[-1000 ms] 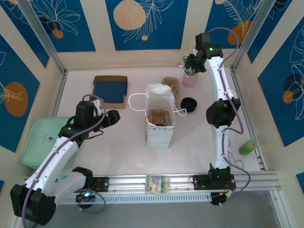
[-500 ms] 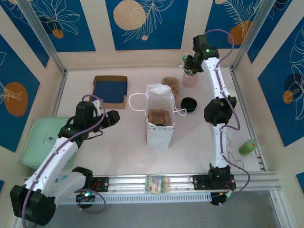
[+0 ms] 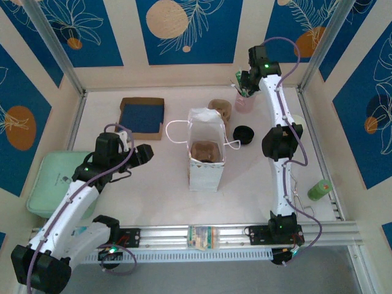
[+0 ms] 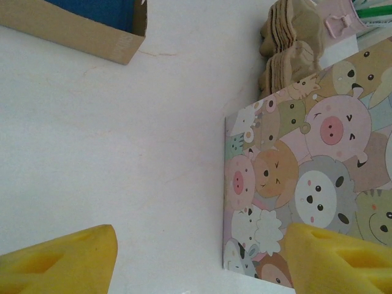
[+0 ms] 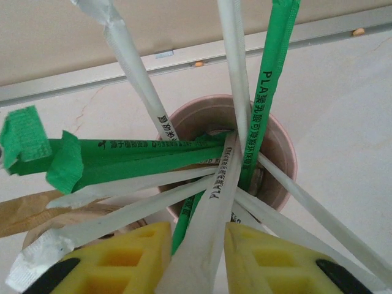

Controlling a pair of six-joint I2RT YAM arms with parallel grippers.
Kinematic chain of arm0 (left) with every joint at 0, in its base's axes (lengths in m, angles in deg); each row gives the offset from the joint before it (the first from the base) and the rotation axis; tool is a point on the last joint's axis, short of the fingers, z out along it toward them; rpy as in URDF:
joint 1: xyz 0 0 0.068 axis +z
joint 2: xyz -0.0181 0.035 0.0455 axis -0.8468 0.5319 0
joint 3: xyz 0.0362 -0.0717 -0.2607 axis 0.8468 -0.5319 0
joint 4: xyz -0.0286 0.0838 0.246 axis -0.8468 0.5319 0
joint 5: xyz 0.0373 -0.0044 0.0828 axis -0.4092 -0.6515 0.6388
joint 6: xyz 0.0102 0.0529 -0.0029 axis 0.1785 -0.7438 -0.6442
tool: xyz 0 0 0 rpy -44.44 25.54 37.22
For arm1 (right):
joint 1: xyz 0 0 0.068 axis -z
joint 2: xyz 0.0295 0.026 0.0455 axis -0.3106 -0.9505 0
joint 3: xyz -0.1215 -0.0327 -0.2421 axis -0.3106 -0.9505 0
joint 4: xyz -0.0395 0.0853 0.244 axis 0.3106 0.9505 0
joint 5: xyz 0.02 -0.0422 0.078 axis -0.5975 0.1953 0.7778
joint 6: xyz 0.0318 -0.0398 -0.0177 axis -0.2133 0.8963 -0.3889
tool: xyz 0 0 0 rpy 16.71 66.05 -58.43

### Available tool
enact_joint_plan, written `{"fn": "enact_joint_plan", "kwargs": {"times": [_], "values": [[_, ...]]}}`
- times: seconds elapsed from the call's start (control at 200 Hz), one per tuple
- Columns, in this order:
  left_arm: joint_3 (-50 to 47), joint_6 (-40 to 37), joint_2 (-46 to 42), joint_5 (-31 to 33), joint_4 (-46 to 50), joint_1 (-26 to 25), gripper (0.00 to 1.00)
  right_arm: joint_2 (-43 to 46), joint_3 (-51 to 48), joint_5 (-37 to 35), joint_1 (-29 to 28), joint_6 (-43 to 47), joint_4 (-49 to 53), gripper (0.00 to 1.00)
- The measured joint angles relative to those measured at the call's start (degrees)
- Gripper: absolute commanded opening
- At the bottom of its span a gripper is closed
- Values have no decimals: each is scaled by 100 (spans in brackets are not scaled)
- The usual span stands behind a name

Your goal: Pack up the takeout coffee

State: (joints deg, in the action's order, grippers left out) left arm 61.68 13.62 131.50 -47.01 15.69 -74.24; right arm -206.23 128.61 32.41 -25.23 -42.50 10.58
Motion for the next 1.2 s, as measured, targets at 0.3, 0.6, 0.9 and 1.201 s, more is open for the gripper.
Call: {"fn": "enact_joint_plan", "kwargs": {"times": [0.3, 0.6, 0.9, 1.201], "values": [[0, 0, 2, 0, 11, 0, 73, -35, 72, -155, 4, 68, -2, 6], [0, 0, 0, 0, 11, 0, 73, -31, 81, -256, 4, 79, 0, 4], [0, 0, -24, -2, 13, 0, 73, 133, 79, -422, -20, 168, 9, 4], [2, 0, -24, -2, 13, 0, 73, 455, 79, -527, -92, 240, 35, 4]]}}
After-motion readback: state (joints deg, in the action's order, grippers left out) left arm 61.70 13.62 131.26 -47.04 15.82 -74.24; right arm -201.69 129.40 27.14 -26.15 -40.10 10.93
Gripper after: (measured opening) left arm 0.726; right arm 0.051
